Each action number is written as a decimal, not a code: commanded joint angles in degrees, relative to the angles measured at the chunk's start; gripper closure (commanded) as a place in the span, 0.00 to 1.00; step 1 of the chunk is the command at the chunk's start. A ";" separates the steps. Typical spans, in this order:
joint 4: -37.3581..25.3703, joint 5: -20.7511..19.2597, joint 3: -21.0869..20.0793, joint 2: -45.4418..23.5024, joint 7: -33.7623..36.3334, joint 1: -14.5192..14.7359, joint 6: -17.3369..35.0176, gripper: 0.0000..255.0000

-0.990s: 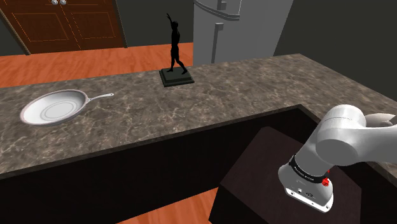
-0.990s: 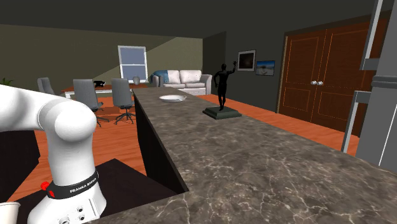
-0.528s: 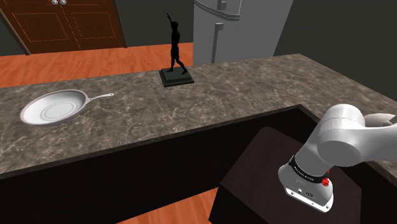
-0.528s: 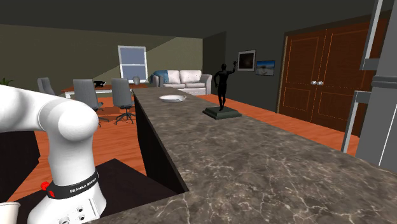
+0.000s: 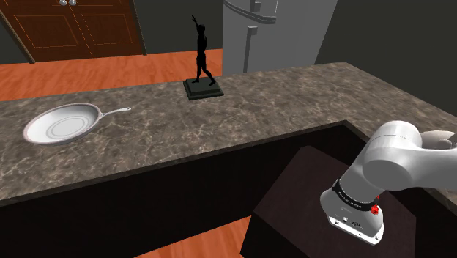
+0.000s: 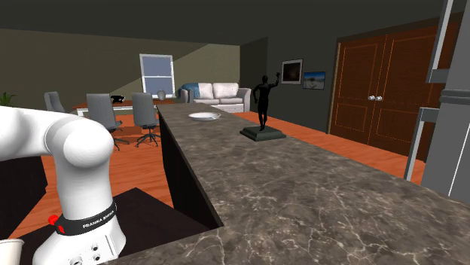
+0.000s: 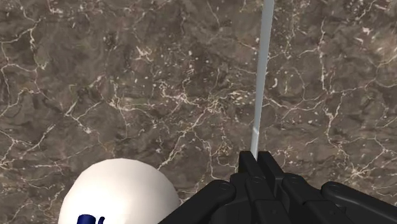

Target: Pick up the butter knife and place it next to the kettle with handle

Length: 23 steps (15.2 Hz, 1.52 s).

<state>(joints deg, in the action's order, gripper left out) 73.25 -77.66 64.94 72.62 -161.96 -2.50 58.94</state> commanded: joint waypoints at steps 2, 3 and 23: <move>2.87 -0.29 0.28 1.65 0.90 -1.36 1.11 1.00; 3.73 -0.42 0.43 2.19 1.15 -1.75 1.48 1.00; 16.83 -4.70 5.37 11.51 4.43 -7.68 8.79 1.00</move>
<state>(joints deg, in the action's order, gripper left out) 89.58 -82.16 70.09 83.78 -157.62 -9.90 67.45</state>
